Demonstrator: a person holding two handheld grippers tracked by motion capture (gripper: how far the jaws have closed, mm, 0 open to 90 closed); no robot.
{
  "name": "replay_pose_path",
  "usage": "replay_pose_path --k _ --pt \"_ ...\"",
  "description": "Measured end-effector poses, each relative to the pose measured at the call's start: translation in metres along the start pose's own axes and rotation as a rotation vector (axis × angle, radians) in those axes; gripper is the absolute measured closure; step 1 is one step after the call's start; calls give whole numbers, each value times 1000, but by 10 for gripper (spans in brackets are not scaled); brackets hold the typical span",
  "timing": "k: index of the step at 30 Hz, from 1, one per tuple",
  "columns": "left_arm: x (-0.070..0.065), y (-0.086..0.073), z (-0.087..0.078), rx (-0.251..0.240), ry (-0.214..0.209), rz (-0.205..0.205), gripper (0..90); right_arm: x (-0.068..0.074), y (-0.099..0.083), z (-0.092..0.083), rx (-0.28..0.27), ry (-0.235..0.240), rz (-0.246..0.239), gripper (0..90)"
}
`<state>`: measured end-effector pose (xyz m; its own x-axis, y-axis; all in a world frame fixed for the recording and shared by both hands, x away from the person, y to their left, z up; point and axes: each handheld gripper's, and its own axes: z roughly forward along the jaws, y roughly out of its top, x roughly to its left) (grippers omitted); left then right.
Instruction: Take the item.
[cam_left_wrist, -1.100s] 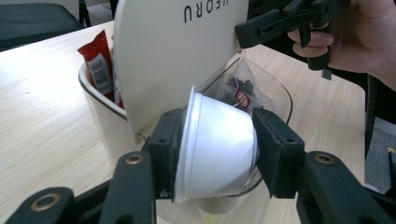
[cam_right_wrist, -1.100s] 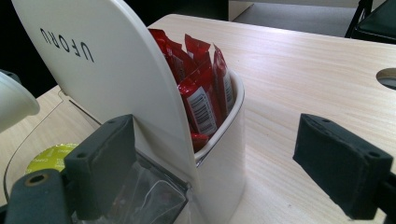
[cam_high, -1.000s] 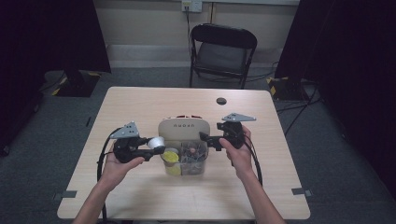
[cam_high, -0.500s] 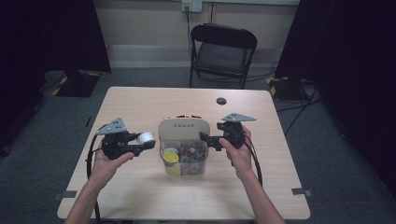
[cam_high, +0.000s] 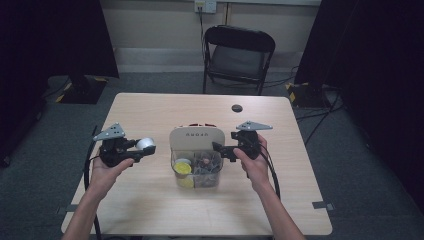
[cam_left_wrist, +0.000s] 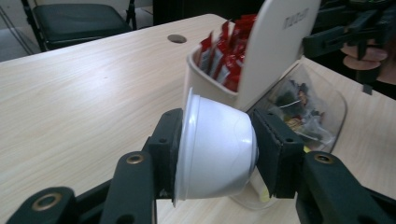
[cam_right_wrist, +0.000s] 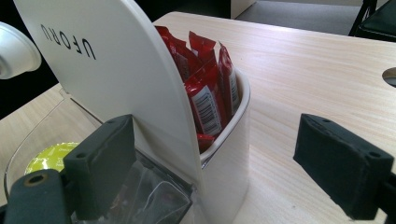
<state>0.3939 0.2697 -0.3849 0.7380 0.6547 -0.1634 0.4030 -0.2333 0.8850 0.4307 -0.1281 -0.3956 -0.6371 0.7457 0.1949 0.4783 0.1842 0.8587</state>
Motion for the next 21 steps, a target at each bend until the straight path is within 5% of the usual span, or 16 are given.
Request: replay_pose_path --k 21 --pt "60 -27 12 48 109 -77 551 -1 0 -1 -2 4 7 120"
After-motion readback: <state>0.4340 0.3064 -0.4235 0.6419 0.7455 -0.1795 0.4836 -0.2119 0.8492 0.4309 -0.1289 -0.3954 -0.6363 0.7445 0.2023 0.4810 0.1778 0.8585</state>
